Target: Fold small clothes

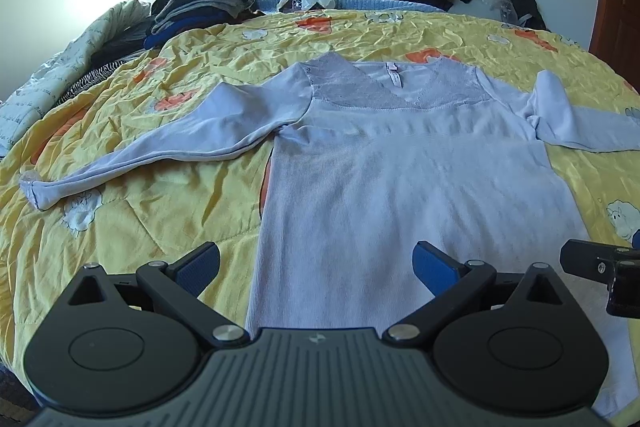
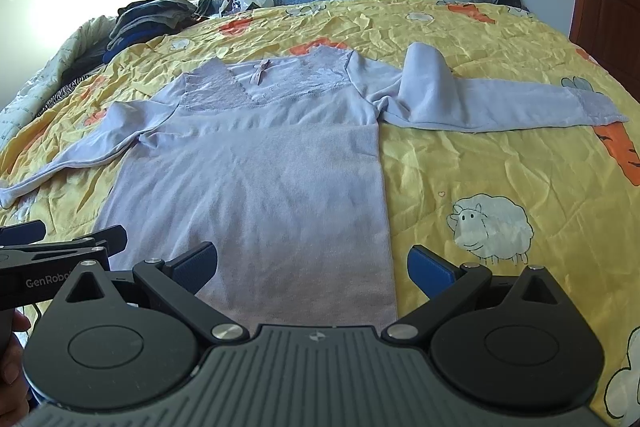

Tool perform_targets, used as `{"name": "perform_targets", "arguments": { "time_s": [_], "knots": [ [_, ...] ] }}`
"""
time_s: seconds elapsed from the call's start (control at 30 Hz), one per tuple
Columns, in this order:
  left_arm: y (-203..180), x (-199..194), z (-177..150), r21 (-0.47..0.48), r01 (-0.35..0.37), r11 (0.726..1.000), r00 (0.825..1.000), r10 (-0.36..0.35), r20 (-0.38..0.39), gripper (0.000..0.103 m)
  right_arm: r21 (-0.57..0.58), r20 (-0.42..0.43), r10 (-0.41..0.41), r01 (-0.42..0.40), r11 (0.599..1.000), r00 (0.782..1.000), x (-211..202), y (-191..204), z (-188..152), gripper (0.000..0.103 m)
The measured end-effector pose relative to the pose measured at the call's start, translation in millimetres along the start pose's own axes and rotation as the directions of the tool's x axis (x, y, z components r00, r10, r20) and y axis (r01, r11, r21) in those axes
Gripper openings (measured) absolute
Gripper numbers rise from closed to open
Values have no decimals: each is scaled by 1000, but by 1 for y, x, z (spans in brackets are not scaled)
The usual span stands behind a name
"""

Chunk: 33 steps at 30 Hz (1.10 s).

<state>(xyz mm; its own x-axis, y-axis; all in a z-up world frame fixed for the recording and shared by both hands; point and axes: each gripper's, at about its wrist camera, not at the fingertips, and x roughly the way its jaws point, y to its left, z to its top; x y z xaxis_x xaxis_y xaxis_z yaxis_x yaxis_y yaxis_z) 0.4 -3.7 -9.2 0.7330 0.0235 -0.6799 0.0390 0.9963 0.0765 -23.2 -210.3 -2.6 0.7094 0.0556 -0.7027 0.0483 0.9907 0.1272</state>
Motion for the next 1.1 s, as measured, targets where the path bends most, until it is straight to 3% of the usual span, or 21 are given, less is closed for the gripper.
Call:
{"name": "perform_targets", "arguments": {
  "time_s": [1.1],
  "knots": [
    [-29, 34, 23, 54, 14, 998, 1000, -13, -18, 103, 47, 41, -4, 2, 999, 999, 24, -31, 15, 103]
  ]
}}
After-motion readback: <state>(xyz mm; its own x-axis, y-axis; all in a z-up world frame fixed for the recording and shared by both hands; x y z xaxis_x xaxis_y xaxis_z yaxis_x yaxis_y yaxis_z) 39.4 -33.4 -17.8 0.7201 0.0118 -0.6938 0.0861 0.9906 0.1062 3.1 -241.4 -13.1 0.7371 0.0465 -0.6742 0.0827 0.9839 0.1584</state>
